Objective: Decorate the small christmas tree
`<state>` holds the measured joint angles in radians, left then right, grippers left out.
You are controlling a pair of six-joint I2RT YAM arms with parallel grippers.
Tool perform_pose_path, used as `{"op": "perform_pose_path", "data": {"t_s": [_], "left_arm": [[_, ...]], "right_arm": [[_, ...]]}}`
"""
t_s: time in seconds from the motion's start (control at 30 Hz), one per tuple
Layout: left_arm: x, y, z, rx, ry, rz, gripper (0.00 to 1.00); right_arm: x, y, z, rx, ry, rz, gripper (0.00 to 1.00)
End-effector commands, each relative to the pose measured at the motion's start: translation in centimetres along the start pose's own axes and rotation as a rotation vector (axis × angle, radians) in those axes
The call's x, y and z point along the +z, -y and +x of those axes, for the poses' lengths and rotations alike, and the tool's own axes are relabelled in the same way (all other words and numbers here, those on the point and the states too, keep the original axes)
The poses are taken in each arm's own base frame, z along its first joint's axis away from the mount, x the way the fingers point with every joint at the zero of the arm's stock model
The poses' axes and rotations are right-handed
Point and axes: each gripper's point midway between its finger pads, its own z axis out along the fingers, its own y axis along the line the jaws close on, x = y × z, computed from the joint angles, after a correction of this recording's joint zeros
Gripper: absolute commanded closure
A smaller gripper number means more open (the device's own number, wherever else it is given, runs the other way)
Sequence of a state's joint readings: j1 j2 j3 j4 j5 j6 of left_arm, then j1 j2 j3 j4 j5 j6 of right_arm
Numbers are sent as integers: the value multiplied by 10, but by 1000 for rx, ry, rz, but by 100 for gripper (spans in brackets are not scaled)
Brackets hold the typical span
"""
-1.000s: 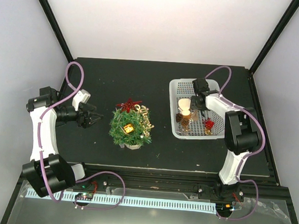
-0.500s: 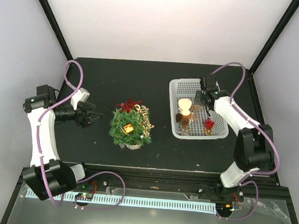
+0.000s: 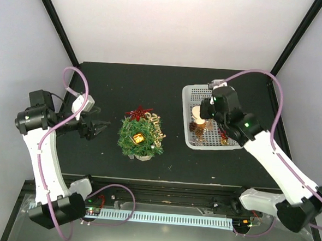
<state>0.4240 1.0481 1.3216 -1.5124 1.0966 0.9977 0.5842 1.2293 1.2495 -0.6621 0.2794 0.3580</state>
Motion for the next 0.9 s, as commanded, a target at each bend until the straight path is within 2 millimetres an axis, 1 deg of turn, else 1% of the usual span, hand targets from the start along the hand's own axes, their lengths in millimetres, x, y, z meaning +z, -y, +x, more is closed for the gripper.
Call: {"op": "perform_pose_path", "data": {"t_s": [0.0,0.1,0.2,0.3,0.37,0.43,0.5,0.57,0.63,0.73,0.87], "left_arm": [[-14,28,-19,88,22,-31,11],[-19,42,-27,136,38,-41,11],[-22,56,-31,167,51,-31,11],[-24,72,-35,196,73,-11,11],[-25,81,-37,211,83,11,11],[-25,90,-40,212,93,41,15],[-26,100,-43,211,104,75,24],[-29,113,-46,227,117,111,30],[-33,127,-50,259,138,143,31],[-40,140,-60,308,175,151,31],[-51,152,-70,402,222,113,31]], "right_arm": [[-59,-22,-18,-49,97,-94,98],[-98,-41,-27,-67,163,-195,98],[-130,-60,-32,-83,204,-304,98],[-152,-82,-31,-114,224,-403,98],[-167,-101,-29,-142,228,-476,98],[-181,-121,-24,-172,229,-544,98],[-193,-138,-21,-194,225,-597,98],[-204,-153,-18,-209,222,-642,98],[-214,-168,-15,-215,218,-692,98],[-224,-188,-10,-216,214,-739,98],[-229,-218,2,-234,193,-780,97]]}}
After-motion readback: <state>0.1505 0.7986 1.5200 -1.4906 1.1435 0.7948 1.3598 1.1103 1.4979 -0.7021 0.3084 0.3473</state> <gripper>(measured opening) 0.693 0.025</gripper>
